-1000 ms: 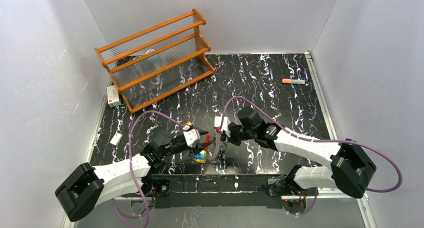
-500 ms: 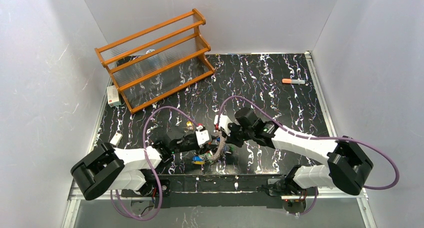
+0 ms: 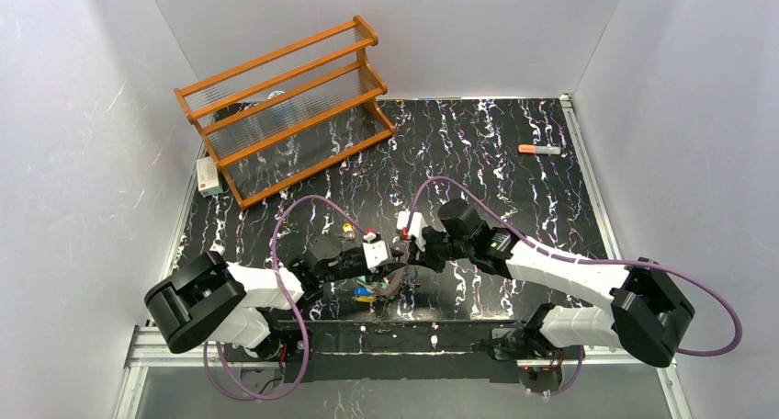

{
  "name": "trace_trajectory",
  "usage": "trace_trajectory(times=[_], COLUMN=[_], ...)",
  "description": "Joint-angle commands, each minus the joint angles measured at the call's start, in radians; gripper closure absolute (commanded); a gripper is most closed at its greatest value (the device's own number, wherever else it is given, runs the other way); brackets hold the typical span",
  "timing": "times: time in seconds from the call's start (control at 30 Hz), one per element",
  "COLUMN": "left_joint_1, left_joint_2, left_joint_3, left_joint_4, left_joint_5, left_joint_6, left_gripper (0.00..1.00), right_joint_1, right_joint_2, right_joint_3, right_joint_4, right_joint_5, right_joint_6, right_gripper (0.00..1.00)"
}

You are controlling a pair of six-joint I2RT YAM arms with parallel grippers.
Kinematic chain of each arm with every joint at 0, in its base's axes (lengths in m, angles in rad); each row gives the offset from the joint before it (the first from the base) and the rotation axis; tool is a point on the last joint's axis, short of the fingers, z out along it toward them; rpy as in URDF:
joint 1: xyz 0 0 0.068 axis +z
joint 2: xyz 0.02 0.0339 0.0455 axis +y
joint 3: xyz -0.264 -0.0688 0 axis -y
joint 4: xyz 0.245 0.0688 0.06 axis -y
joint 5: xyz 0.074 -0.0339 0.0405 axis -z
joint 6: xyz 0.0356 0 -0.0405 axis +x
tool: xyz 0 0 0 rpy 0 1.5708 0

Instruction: Put the keys on the keyring

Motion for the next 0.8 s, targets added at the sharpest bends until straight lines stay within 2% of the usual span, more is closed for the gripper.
trace_trajectory(times=[0.0, 0.2, 0.5, 0.63, 0.77], left_joint_1=[-0.005, -0.005, -0.005, -0.005, -0.006], left_joint_2=[0.007, 0.027, 0.039, 0.047, 0.038], left_joint_3=[-0.011, -0.007, -0.009, -0.009, -0.010], left_joint_4=[0.054, 0.055, 0.054, 0.055, 0.055], left_joint_5=[-0.032, 0.006, 0.019, 0.014, 0.008], left_joint_6=[0.009, 0.015, 0.018, 0.022, 0.024], left_gripper=[0.75, 0.85, 0.87, 1.00, 1.00], right_joint_1=[0.004, 0.005, 0.005, 0.004, 0.004], right_joint_2=[0.007, 0.011, 0.027, 0.034, 0.042], right_joint_3=[0.033, 0.044, 0.069, 0.079, 0.087], right_joint_4=[0.044, 0.046, 0.044, 0.014, 0.010], right_joint_5=[-0.041, -0.040, -0.052, -0.047, -0.012], right_joint_6=[0.008, 0.002, -0.005, -0.008, 0.000], right_gripper=[0.99, 0.99, 0.99, 0.99, 0.99])
